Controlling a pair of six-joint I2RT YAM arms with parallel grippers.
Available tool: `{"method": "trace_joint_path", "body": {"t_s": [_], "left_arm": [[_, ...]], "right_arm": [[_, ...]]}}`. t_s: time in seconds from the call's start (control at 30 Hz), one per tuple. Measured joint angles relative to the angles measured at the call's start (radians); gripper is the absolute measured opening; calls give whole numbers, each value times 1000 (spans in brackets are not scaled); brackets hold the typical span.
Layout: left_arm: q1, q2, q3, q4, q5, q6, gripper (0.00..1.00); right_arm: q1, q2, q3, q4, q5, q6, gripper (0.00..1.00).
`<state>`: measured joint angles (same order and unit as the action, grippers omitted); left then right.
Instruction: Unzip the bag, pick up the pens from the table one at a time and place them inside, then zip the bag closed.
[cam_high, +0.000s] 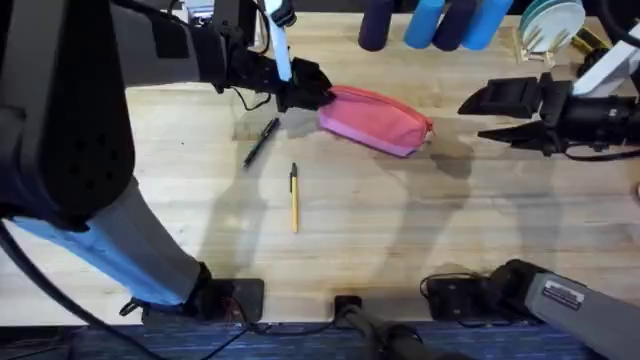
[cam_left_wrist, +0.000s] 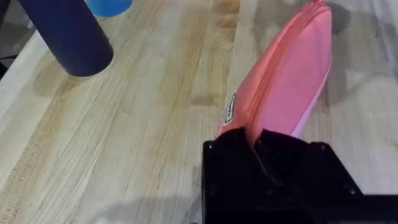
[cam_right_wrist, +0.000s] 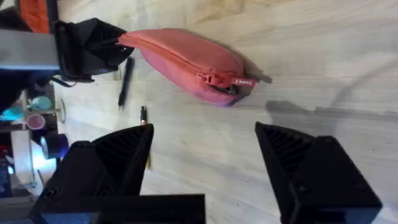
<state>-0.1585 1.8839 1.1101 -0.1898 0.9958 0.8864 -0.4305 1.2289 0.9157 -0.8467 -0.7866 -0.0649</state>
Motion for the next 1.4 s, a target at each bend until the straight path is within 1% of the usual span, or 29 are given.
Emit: {"method": "trace_joint_path", "body": {"t_s": [0.23,0.83,1.03,1.23,1.27,1.4], "left_arm": [[0,0,0,0,0,0,43],[0,0,0,0,0,0,42],[0,0,0,-1,0,0,42],[0,0,0,-8,3,0,42],[0,0,0,-8,3,0,42],[0,0,0,-8,3,0,42]], "right_arm": [[0,0,0,2,0,35,996],[4,0,0,6,0,33,997],[36,0,0,10,24,-10,997],[67,0,0,32,70,-101,997],[77,0,0,44,80,-142,996],[94,0,0,63,88,-195,997]]}}
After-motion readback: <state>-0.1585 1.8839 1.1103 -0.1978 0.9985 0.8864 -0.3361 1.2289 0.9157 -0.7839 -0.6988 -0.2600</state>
